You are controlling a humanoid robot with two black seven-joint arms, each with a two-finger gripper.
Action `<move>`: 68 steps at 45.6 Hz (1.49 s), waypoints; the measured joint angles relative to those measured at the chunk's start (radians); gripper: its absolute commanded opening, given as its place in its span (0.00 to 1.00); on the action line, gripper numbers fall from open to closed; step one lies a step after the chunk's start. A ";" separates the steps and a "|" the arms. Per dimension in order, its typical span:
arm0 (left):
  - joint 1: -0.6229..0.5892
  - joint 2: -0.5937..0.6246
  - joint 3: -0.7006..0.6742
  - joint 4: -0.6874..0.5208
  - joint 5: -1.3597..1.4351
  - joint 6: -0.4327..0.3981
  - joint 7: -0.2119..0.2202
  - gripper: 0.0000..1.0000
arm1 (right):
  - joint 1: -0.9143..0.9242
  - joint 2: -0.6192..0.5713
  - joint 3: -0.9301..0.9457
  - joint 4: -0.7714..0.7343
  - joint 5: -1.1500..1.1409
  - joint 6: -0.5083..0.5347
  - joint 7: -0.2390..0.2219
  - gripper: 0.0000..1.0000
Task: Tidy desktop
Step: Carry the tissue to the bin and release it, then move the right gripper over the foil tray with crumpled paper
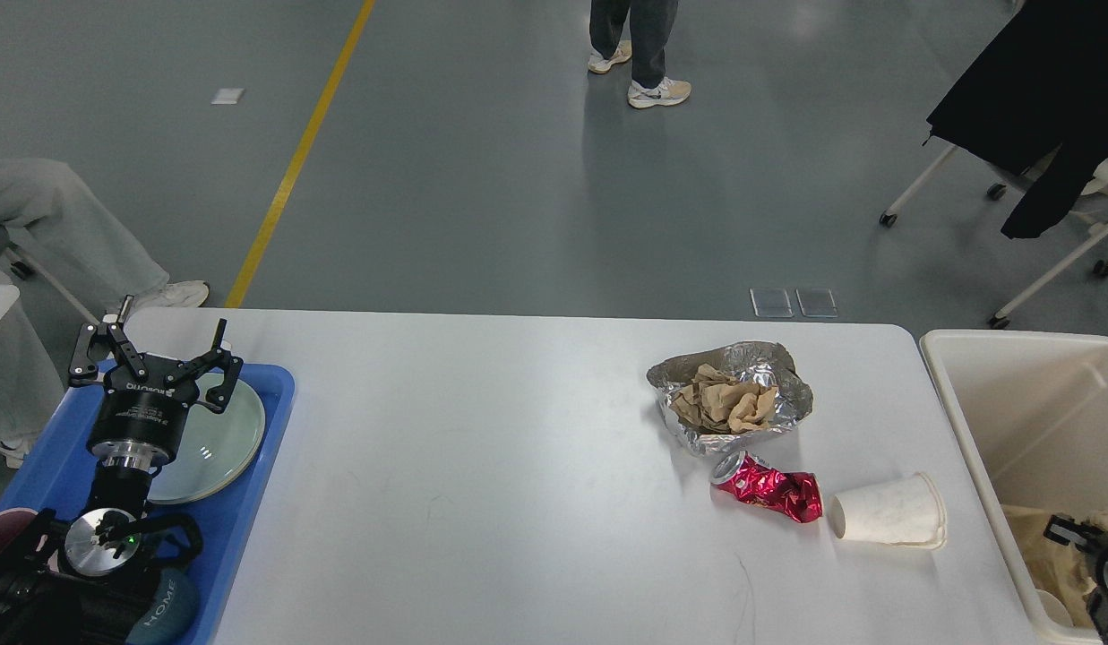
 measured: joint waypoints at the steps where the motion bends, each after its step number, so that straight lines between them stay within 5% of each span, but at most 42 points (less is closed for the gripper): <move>1: 0.000 0.000 0.000 0.000 0.000 0.000 0.000 0.96 | 0.000 0.000 0.001 0.000 0.000 -0.003 0.000 1.00; 35: 0.000 0.000 0.000 0.000 -0.001 0.000 0.000 0.96 | 0.033 -0.010 0.001 0.024 -0.012 0.010 -0.003 1.00; 46: 0.000 0.000 0.000 0.000 -0.001 0.000 0.000 0.96 | 0.300 -0.101 -0.043 0.086 -0.076 0.344 -0.040 1.00; 55: 0.000 -0.001 0.000 0.000 0.000 0.000 0.000 0.96 | 0.731 -0.139 -0.180 0.409 -0.312 0.566 -0.056 1.00; 68: 0.000 -0.001 0.000 0.000 0.000 -0.001 0.000 0.96 | 1.306 -0.003 -0.408 0.973 -0.366 0.613 -0.062 1.00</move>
